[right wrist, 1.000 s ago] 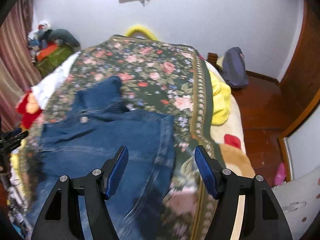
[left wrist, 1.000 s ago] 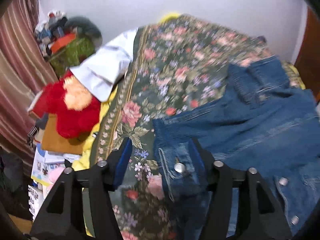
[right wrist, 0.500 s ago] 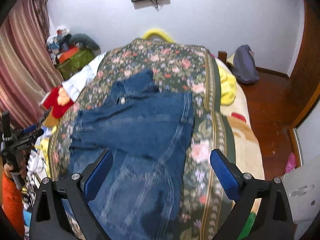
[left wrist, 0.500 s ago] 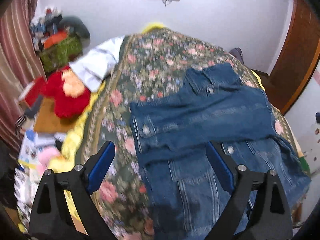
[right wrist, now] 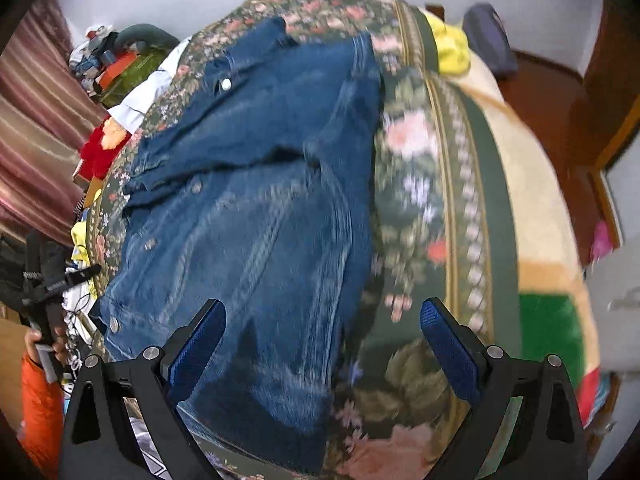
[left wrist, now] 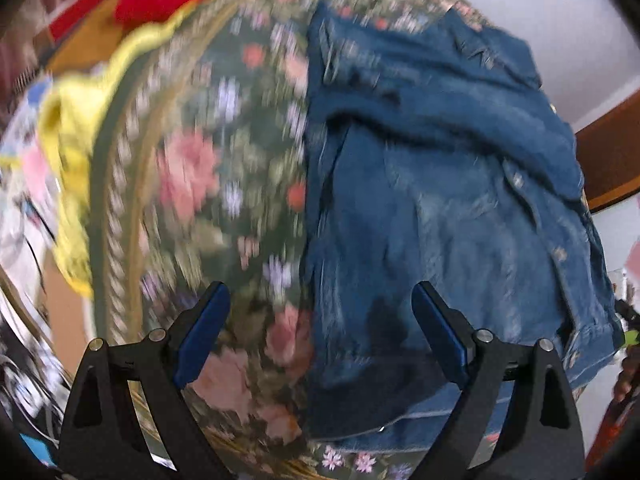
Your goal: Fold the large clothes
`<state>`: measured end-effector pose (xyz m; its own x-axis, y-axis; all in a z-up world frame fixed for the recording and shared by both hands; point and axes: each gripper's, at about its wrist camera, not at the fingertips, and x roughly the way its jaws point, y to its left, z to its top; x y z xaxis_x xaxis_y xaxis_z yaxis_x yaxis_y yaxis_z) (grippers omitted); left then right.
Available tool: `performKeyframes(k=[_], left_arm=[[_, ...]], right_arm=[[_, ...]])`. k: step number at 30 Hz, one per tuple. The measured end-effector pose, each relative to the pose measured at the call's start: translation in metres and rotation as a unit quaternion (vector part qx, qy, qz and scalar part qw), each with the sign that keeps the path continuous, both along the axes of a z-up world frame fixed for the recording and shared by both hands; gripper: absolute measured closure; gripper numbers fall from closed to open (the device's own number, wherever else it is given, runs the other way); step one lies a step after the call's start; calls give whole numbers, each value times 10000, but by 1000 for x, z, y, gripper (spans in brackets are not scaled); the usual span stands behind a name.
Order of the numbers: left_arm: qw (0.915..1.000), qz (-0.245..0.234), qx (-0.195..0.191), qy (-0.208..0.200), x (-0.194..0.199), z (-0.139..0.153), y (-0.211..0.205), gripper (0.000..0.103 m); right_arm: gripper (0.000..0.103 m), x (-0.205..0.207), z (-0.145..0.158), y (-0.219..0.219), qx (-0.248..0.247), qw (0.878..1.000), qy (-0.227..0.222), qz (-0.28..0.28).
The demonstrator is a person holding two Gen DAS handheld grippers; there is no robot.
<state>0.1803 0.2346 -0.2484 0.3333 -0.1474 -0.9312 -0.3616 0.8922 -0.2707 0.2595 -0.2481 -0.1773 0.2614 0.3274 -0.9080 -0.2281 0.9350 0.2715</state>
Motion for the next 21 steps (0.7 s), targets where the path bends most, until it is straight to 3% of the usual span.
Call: performKeyframes(k=[5,10,12,14,16,18,21], left_arm=[[9968,221,-747,173,-21,-34,-1,10],[9881,477,-1457,94,-32,-53,-6,14],[9890,504,-1387,10,-34,-53,-9,16],[9895,374,-1394,-98,-35,-48,-15,37],[9894,212,-1425,-164,-33,-40,-22,50],[9945,97,-1024,-211,-29,-29,-29,55],[9984,-75,-506,-254,-22,-15,-38,74]], right_arm=[[11,-12,-14,1,270,9996,131,1],[35,-15,-13,12,321,9995,0,75],[46,-17,-12,19,271,9995,-80,155],[55,-17,-11,24,278,9993,-135,190],[64,-16,-8,26,274,9992,-189,201],[68,-13,-6,26,297,9991,-225,181],[76,-8,-3,25,358,9988,-278,172]])
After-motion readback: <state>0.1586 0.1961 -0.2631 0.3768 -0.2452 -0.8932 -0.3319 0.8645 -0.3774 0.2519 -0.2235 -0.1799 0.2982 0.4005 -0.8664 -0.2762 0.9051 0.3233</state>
